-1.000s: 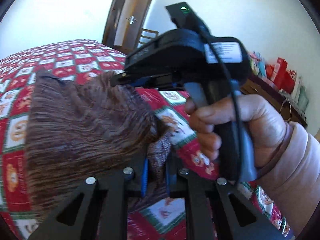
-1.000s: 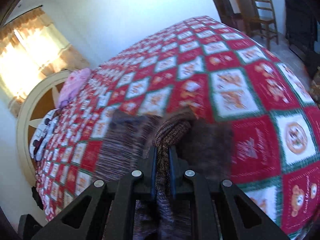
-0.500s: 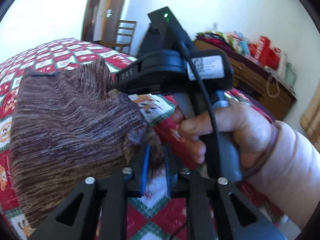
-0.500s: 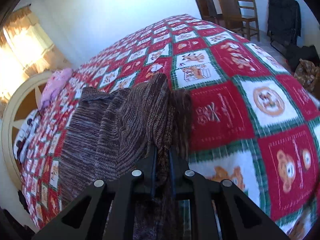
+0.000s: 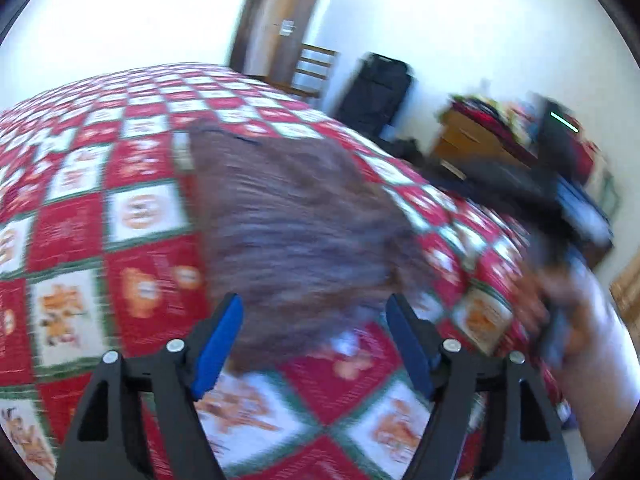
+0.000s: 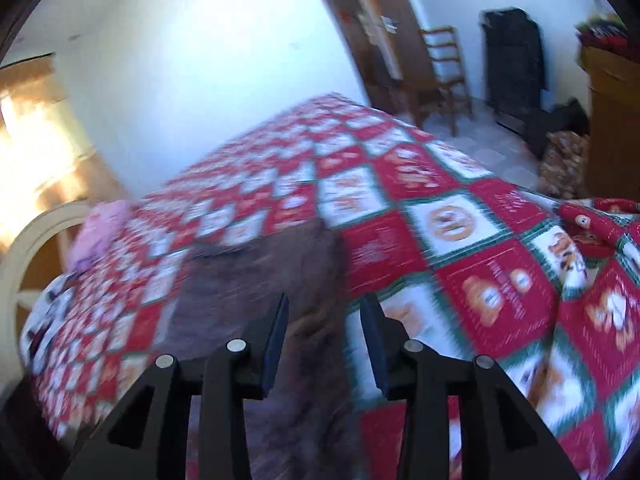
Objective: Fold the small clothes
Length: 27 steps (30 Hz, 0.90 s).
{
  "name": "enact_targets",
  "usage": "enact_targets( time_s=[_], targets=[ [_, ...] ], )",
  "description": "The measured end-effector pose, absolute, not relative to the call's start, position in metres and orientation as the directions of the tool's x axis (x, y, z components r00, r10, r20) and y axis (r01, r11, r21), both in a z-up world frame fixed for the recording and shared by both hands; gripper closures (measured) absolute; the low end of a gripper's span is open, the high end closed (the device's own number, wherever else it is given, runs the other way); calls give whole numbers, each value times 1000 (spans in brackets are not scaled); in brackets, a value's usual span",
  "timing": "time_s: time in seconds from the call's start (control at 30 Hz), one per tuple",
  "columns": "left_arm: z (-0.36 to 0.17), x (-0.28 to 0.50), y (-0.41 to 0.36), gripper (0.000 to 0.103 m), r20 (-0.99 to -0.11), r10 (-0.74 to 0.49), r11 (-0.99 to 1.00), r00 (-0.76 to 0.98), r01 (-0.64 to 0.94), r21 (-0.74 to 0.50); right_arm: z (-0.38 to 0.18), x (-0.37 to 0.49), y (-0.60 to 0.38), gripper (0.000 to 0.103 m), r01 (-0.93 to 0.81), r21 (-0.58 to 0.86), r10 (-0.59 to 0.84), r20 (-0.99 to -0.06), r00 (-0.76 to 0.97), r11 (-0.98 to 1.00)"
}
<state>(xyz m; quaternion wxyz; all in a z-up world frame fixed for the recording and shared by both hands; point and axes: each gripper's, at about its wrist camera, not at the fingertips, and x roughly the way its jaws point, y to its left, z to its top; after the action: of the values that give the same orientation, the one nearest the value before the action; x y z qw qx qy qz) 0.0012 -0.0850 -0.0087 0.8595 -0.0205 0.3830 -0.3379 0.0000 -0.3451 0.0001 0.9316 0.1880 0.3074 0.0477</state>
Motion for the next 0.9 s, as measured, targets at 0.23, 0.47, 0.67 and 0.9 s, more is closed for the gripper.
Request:
enact_targets(
  time_s=[0.23,0.47,0.67,0.9],
  targets=[
    [-43,41,-85,27,-763,-411,894,499,383,-231,-40,-15,-268,64,-101,268,260,-670,696,958],
    [-56,9,-83,26,-745,-374,886,552,449,-112,-67,-47,-315,84,54,245,155,-755,638,968],
    [-31,24,-71,26,-739,-434,873,515,442,-205,-40,-70,-331,84,130,229,81,-729,680,965],
    [3,66,-93,26,-700,-393,901,596,400,-166,3,-17,-301,84,30,180,93,-632,769,983]
  ],
)
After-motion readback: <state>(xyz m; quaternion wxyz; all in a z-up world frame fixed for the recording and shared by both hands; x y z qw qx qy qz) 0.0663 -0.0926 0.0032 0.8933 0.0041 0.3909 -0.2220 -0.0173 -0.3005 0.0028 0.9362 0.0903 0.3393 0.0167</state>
